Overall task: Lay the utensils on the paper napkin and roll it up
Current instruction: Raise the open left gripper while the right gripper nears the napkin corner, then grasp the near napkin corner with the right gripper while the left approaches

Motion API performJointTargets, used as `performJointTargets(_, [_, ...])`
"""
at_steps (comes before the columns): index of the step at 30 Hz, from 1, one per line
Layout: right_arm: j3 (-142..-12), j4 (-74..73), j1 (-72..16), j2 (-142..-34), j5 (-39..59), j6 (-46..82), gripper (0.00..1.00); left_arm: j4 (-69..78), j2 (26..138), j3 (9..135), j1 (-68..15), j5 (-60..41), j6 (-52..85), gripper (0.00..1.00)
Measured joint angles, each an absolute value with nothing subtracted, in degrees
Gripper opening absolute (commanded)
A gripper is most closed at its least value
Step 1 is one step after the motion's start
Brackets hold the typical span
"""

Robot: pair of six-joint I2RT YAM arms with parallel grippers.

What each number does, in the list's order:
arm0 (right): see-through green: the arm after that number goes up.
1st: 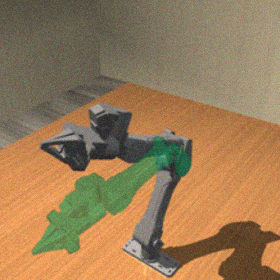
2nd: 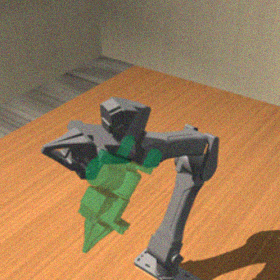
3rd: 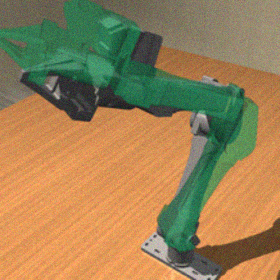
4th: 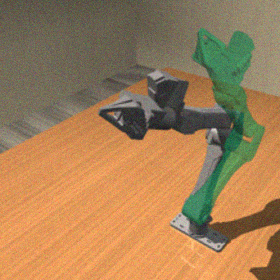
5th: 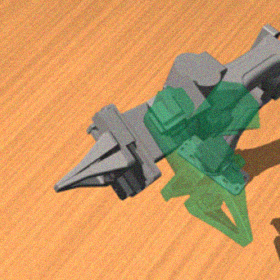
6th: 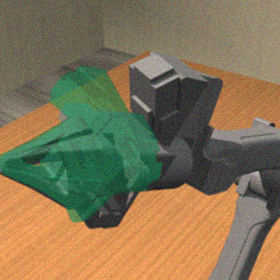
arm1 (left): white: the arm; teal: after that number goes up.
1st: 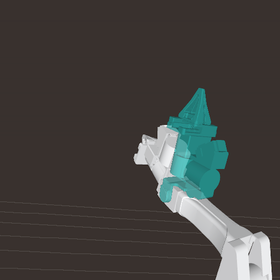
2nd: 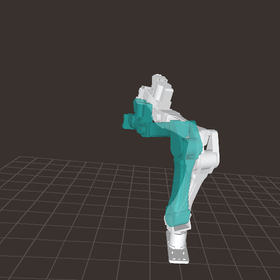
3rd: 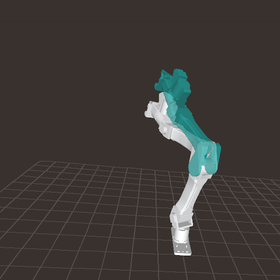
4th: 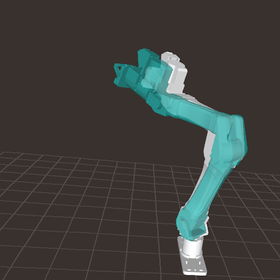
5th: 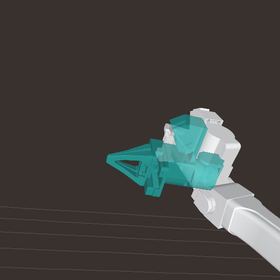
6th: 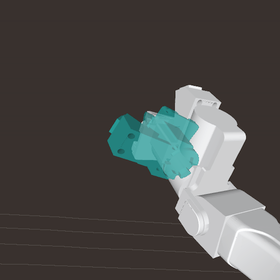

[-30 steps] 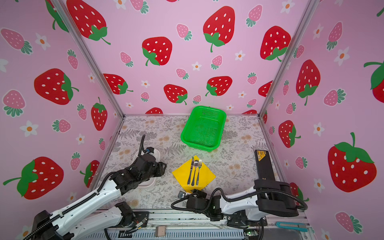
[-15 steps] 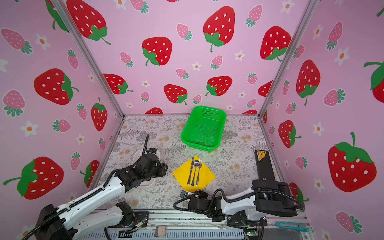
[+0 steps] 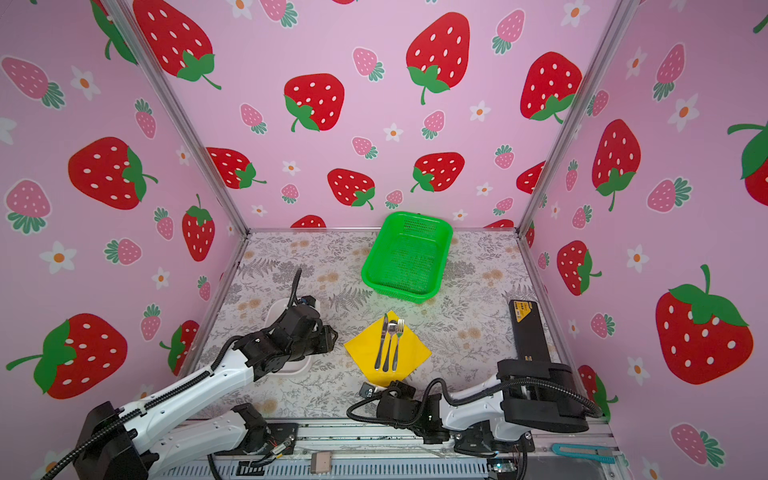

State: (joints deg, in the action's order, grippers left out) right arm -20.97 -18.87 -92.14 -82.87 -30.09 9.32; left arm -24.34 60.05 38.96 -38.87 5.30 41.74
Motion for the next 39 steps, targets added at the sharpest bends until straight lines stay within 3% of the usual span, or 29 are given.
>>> performJointTargets(14, [-21.2, -15.1, -90.5, -76.8, -31.1, 10.7, 0.15, -22.8, 60.0, 39.0, -38.9, 1.8, 41.1, 0.51])
performJointTargets(28, [-24.2, -12.0, -85.4, -77.2, -32.7, 13.5, 0.39, -20.3, 63.9, 40.2, -38.9, -4.9, 39.3, 0.50])
performJointTargets(39, [-24.1, -11.0, -80.3, -77.0, -31.8, 21.8, 0.51, -19.2, 68.4, 42.2, -39.1, -10.5, 37.2, 0.50])
